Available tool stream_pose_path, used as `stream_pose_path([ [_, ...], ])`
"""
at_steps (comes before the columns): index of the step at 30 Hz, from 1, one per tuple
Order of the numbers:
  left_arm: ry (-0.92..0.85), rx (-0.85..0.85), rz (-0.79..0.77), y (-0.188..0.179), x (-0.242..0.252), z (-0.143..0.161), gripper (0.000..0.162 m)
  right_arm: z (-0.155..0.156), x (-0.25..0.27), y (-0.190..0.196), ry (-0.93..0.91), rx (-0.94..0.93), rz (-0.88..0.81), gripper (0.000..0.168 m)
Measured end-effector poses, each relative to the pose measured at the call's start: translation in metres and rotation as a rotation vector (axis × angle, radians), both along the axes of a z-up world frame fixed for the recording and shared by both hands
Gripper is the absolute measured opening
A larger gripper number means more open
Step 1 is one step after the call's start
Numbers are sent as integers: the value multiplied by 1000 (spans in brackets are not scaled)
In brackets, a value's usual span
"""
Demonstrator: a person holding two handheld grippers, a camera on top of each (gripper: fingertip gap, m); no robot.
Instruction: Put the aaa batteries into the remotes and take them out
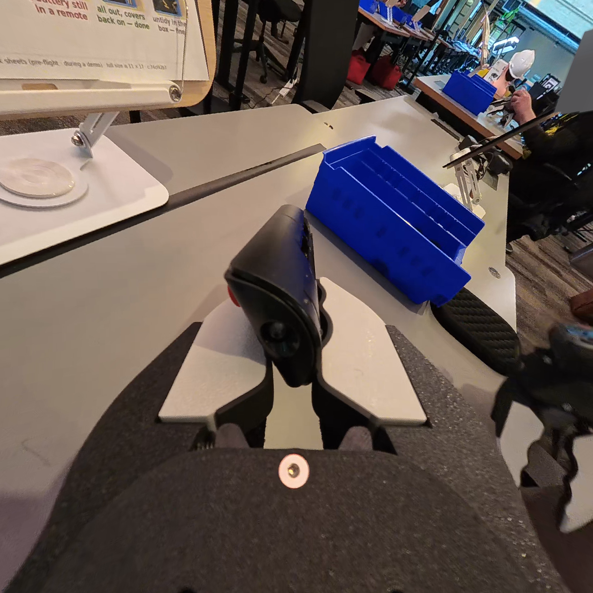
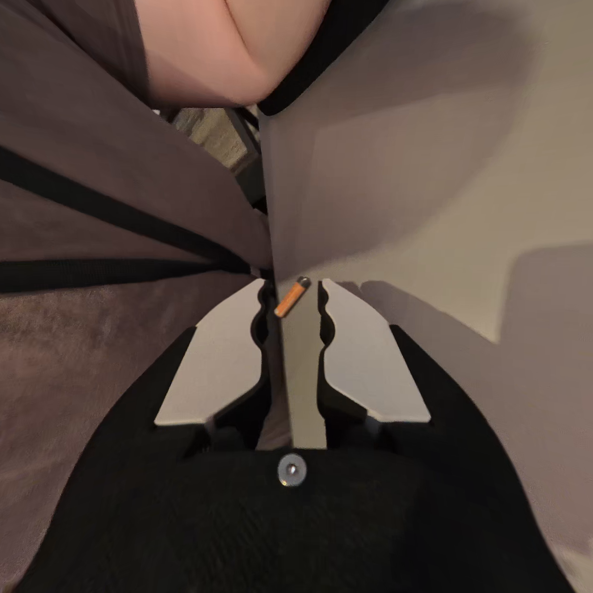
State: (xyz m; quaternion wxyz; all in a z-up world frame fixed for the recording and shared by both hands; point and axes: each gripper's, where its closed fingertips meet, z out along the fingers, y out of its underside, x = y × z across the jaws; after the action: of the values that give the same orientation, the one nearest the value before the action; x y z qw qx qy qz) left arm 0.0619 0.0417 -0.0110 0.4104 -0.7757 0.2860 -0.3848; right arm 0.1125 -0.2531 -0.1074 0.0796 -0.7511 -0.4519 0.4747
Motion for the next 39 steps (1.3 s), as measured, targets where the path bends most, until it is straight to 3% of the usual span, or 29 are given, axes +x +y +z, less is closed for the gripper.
stream_pose_path([
  [4,-17,-6,-29,-8,5,2,23,-18,-18,-24,-78,84,-166,45],
  [7,-47,-22,-61,-14,9,7,23,-40,-32,-36,-208,183,-135,51],
  [10,-72,-14,-88,-22,11,16,24,-51,-38,-36,-274,283,-123,43],
  [12,-74,2,-103,-27,12,22,23,-56,-31,-30,-372,411,-98,22],
  [15,-100,20,-140,-36,15,34,24,-57,-12,-11,-488,541,-119,16],
  [20,-118,20,-195,-50,24,40,24,-51,7,34,-414,446,-259,12],
  [27,-119,24,-211,-54,26,42,24,-27,30,127,-164,291,-702,12],
  [28,-119,19,-209,-53,24,42,24,-23,34,133,-148,284,-730,15],
  [29,-122,17,-207,-52,23,42,24,-19,38,138,-137,293,-751,30],
  [30,-127,16,-206,-51,22,43,23,-13,44,141,-130,314,-762,43],
  [33,-138,13,-202,-48,18,44,24,1,57,136,-124,354,-696,39],
  [34,-141,11,-199,-47,16,45,24,-2,64,134,-171,351,-674,32],
  [39,-144,9,-196,-46,13,46,24,-50,77,112,-457,331,-568,32],
])
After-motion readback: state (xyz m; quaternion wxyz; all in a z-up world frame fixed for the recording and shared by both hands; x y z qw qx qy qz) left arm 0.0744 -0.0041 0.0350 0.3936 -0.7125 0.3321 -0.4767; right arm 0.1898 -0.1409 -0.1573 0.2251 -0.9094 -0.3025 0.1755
